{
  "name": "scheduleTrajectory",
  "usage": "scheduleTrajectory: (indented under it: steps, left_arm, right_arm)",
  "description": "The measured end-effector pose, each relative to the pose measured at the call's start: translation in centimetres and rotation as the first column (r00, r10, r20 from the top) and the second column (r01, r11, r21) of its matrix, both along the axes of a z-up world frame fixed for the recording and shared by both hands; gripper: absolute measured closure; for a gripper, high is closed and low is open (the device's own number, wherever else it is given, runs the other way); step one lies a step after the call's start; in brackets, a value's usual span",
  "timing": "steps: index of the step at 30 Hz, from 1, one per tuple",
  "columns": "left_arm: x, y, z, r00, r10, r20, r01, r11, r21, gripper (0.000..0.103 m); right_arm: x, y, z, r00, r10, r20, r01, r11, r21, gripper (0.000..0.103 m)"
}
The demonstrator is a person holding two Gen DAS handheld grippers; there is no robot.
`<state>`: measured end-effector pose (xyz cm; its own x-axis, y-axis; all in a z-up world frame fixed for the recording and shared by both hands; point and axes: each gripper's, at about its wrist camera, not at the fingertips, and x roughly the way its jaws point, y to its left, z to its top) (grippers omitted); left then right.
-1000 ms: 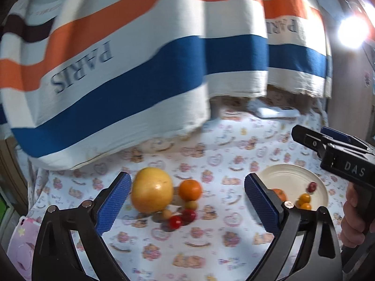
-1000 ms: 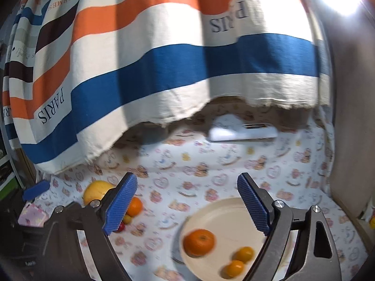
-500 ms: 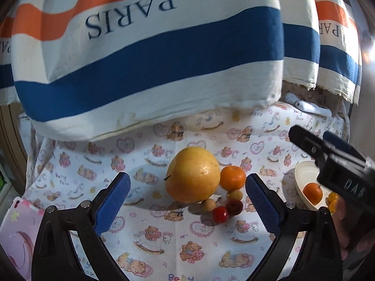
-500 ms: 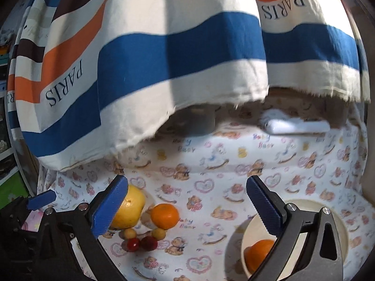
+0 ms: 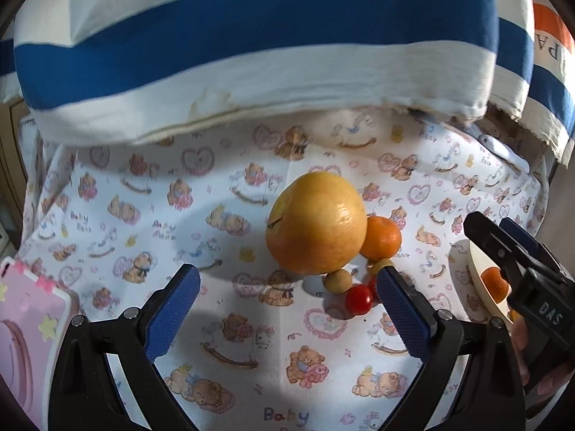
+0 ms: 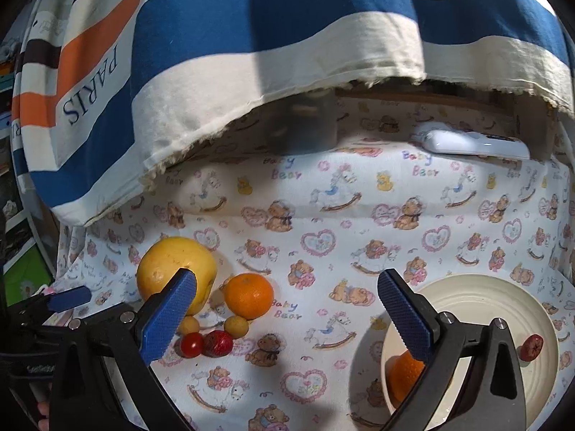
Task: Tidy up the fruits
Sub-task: 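Move both tools back to the fruits beside the large yellow fruit, then grasp a red cherry tomato with the right tool while the left tool grasps another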
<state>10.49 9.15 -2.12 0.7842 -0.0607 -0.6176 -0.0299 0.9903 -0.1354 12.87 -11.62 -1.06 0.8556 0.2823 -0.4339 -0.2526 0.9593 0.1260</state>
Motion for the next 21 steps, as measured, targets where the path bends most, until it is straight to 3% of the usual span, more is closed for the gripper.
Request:
scheduleTrajectory:
  steps: [3, 6, 10, 15, 17, 21]
  left_arm:
    - [0.6, 0.2, -0.6, 0.998, -0.027, -0.048, 0.026, 0.999, -0.039, 0.006]
    - [1.1, 0.2, -1.0, 0.994, -0.067, -0.092, 0.059, 0.994, -0.089, 0.032]
    - [1.1, 0.0, -1.1, 0.991, -0.078, -0.105, 0.068, 0.993, -0.096, 0.043]
    - [0.7, 0.7, -0.4, 0.996, -0.022, -0.081, 0.014, 0.995, -0.103, 0.046]
    - [0.3, 0.9, 0.3, 0.999, 0.03, -0.042, -0.033, 0.997, -0.066, 0.047]
    - [-0.2, 1.7, 1.3, 0.998, 0.066, 0.002, -0.066, 0.995, -0.078, 0.047]
  right_arm:
    - [0.2, 0.4, -0.3, 0.999, 0.028, -0.024, -0.028, 1.0, -0.003, 0.001]
    - [0.6, 0.7, -0.6, 0.995, 0.069, -0.066, -0.069, 0.998, 0.01, 0.001]
    - [1.2, 1.1, -1.1, 0.981, 0.137, -0.135, -0.135, 0.991, 0.024, 0.015]
    - [2.0, 2.0, -2.2, 0.934, 0.253, -0.253, -0.238, 0.967, 0.089, 0.036]
    - [2.3, 2.4, -2.7, 0.912, 0.289, -0.292, -0.265, 0.957, 0.119, 0.046]
    - [2.9, 3.2, -3.9, 0.89, 0.29, -0.351, -0.271, 0.957, 0.105, 0.057]
